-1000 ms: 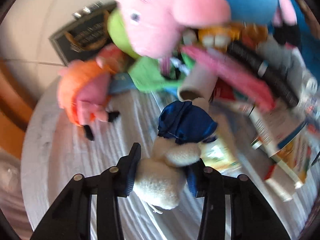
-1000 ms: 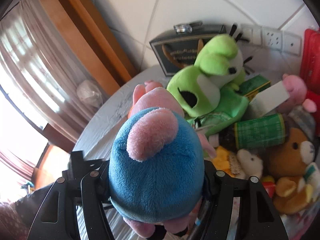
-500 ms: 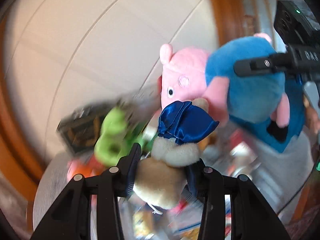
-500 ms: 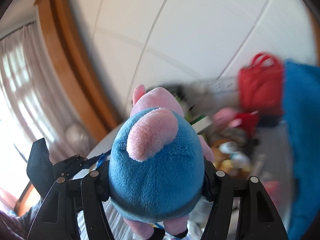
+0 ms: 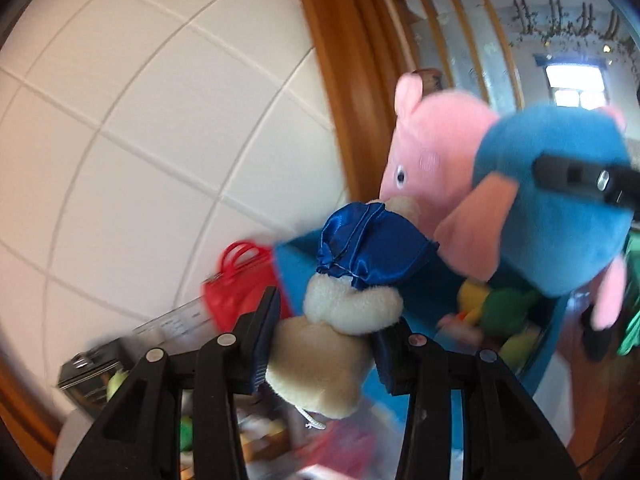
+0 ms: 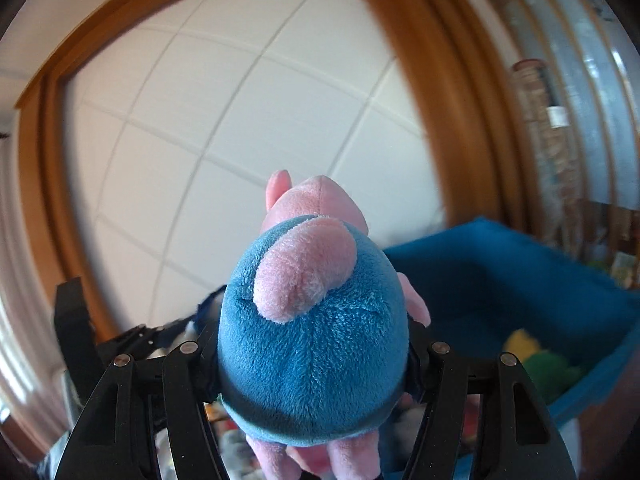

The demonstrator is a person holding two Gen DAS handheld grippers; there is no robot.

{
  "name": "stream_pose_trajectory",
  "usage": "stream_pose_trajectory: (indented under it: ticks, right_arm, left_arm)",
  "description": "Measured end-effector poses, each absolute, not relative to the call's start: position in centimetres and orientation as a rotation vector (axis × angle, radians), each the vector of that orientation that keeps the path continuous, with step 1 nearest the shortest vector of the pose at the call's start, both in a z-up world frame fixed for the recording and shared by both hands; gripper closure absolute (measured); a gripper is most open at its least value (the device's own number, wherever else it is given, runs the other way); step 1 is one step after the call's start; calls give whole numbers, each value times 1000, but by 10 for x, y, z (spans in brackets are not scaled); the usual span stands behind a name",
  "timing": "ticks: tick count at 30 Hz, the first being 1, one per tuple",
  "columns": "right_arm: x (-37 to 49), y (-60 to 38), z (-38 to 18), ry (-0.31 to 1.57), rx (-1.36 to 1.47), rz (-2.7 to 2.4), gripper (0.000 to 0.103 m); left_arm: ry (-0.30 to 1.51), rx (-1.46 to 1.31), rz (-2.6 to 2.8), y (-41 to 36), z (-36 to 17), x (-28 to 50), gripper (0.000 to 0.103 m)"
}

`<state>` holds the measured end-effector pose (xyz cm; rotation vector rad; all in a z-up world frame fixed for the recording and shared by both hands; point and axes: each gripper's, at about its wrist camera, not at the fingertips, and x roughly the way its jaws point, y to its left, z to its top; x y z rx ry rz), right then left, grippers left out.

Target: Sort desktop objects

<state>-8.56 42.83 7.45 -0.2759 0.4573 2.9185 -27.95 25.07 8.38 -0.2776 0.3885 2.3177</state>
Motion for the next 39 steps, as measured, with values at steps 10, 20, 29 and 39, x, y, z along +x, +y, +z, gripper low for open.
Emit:
stream_pose_trajectory:
  ticks: [10,20,29,39]
  right_arm:
    - [-75,553,71,465,-345,2802,28]
    - [-57,608,77,525,-264,2745,10]
    - [-29,594,64,414,-225,2703,1]
    - [-24,573,53,384,-256,2746,0]
  left_arm:
    - [413,-302,2362,381,97,-248,44]
    - [420,-290,2574,405,102,-235,1]
    - [365,-321,2628,402,102,-226,1]
    - [326,-336,2683,372,96,-216,1]
